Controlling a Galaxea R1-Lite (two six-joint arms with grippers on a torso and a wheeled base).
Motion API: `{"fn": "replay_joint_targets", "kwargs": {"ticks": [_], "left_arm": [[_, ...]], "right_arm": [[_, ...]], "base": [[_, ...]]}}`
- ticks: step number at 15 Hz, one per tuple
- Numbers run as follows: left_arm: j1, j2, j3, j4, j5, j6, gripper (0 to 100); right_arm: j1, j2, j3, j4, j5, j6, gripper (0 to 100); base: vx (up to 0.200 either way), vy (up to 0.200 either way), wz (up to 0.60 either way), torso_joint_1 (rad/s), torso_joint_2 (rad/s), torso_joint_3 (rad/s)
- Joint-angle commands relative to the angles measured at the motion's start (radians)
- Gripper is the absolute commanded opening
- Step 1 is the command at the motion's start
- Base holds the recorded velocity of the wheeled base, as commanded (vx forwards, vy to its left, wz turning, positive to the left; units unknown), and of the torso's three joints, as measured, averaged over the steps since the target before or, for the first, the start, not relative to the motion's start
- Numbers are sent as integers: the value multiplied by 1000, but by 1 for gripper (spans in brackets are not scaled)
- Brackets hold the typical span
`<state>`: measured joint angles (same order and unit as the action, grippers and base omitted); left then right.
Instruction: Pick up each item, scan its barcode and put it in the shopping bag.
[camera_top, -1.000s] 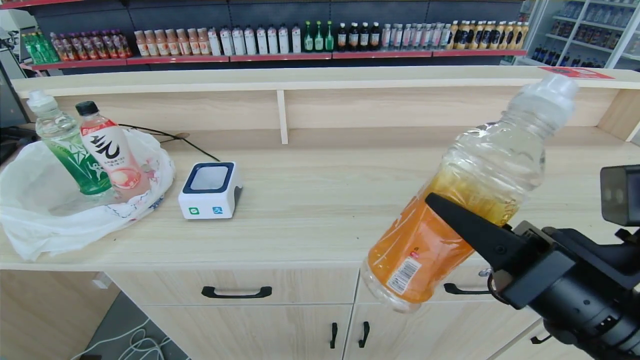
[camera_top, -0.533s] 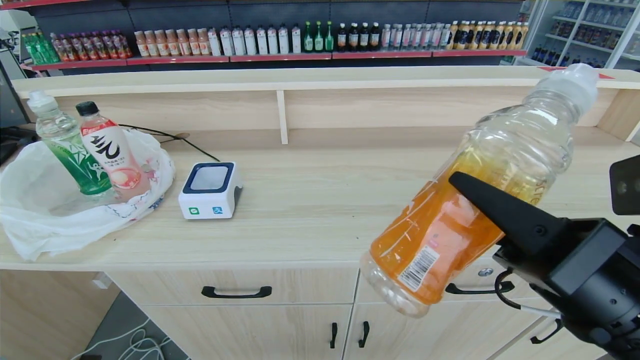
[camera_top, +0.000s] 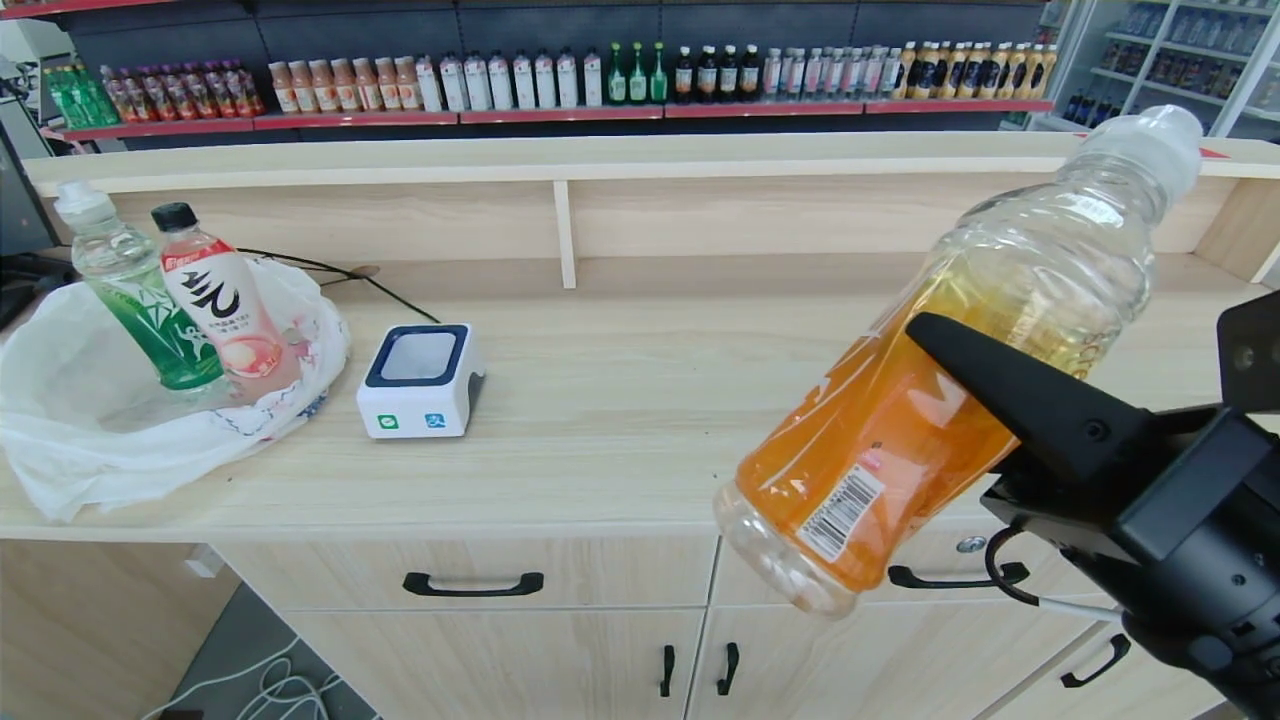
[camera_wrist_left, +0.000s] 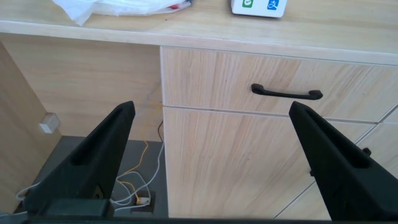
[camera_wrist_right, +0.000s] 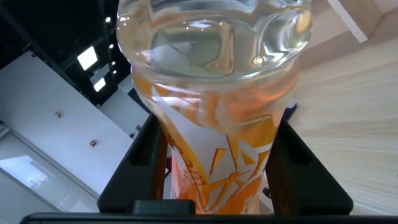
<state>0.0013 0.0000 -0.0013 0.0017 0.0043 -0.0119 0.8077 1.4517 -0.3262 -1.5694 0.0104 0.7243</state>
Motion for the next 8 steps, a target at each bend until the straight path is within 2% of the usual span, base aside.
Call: {"fn": "replay_joint_targets", "kwargs": {"ticks": [1, 8], "left_arm": [[0, 0, 0, 0, 0, -2, 100], [0, 0, 0, 0, 0, -2, 100]], "right_arm": [[-1, -1, 3, -1, 6, 1, 0], [1, 1, -7, -1, 29, 0, 0]], "base": [[0, 0, 0, 0, 0, 0], [0, 0, 0, 0, 0, 0]]}}
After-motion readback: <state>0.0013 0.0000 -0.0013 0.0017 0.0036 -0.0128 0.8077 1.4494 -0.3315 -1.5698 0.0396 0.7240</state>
